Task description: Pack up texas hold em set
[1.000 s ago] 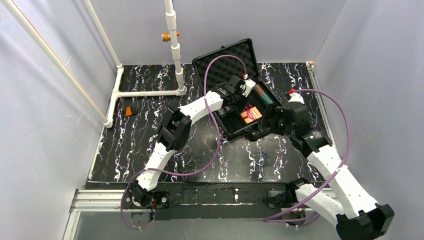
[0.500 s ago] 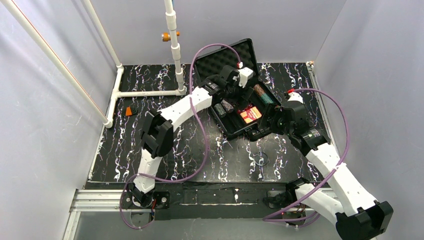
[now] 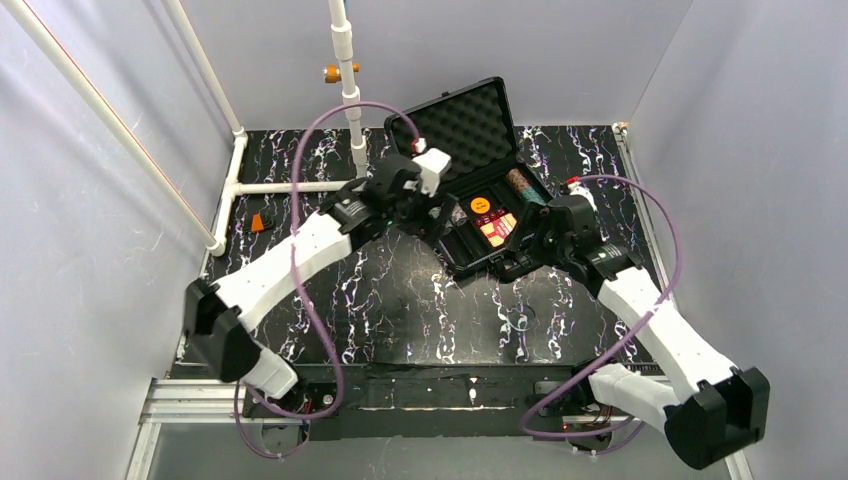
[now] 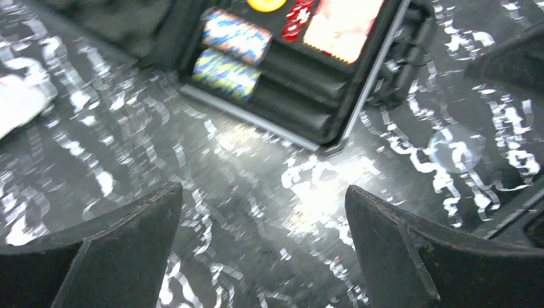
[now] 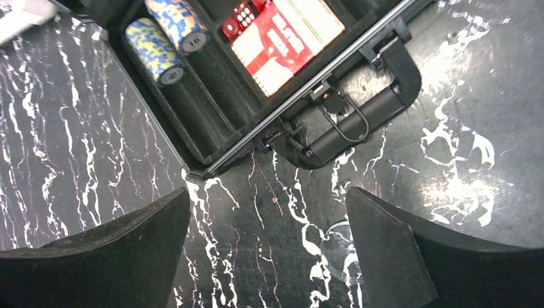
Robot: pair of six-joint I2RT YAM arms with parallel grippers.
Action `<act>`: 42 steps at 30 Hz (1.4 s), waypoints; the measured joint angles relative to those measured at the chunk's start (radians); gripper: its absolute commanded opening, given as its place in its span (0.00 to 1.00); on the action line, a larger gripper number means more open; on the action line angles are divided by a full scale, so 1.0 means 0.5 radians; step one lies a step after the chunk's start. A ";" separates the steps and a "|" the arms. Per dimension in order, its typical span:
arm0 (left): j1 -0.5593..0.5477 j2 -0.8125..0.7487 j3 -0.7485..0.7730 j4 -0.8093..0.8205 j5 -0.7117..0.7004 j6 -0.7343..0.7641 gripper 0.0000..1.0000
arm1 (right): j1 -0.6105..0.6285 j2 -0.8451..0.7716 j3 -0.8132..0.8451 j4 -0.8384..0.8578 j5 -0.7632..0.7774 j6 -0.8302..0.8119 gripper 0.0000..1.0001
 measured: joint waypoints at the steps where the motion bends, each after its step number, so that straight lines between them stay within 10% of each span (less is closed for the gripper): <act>1: -0.001 -0.102 -0.071 -0.015 -0.072 0.012 0.98 | 0.000 0.049 -0.001 0.003 -0.012 0.027 0.99; 20: 0.103 -1.431 -1.190 0.279 -1.049 0.400 0.99 | 0.492 0.508 0.011 -0.110 0.381 0.756 1.00; 42: 0.103 -1.526 -1.227 0.389 -1.085 0.455 0.99 | 0.759 1.160 0.365 -0.158 0.597 1.231 0.90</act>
